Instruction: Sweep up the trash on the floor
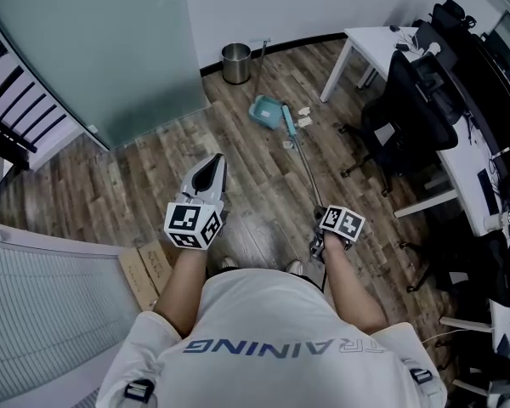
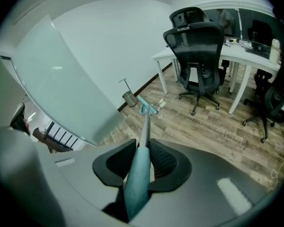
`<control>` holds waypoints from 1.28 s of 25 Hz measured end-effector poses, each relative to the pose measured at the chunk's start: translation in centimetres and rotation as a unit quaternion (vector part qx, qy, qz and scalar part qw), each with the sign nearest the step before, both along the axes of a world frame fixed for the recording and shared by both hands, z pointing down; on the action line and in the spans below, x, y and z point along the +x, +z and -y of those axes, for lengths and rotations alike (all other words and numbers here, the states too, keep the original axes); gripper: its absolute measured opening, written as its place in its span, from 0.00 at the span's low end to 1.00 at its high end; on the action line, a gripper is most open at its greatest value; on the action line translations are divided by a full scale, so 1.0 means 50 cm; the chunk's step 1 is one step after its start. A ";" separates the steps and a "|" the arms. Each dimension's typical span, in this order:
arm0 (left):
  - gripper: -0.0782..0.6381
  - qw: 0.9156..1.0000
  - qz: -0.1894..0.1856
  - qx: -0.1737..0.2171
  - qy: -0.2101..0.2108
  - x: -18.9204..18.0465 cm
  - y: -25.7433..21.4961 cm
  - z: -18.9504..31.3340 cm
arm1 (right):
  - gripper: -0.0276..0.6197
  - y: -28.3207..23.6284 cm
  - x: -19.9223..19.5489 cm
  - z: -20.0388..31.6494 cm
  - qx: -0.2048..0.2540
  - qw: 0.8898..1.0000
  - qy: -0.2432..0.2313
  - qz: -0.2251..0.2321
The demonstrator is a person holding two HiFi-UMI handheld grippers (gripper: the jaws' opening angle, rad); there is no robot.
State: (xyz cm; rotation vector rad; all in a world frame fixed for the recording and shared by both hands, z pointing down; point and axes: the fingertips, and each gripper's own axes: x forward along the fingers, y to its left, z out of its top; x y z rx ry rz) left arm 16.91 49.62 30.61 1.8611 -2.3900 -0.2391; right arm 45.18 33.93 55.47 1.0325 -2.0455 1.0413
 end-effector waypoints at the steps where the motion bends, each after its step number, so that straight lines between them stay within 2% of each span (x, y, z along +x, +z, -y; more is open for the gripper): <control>1: 0.11 1.000 -0.001 0.000 0.000 -0.009 0.001 -0.006 | 0.21 0.000 -0.008 -0.005 -0.001 1.000 0.003 0.002; 11: 0.11 1.000 -0.029 -0.007 -0.006 -0.123 0.055 -0.113 | 0.21 -0.002 -0.079 -0.058 0.006 1.000 0.019 0.005; 15: 0.11 0.999 -0.041 -0.006 -0.003 -0.140 0.067 -0.124 | 0.21 -0.009 -0.088 -0.061 0.003 1.000 0.018 0.000; 21: 0.11 0.999 -0.043 -0.023 -0.008 -0.161 0.094 -0.101 | 0.21 0.020 -0.114 -0.021 -0.008 1.000 0.015 -0.004; 26: 0.11 0.998 -0.046 -0.038 -0.036 -0.223 0.104 -0.079 | 0.21 0.060 -0.179 0.036 -0.037 0.999 0.012 -0.002; 32: 0.11 0.996 -0.042 -0.062 -0.051 -0.293 0.119 0.041 | 0.21 0.085 -0.261 0.150 -0.057 0.998 -0.001 0.011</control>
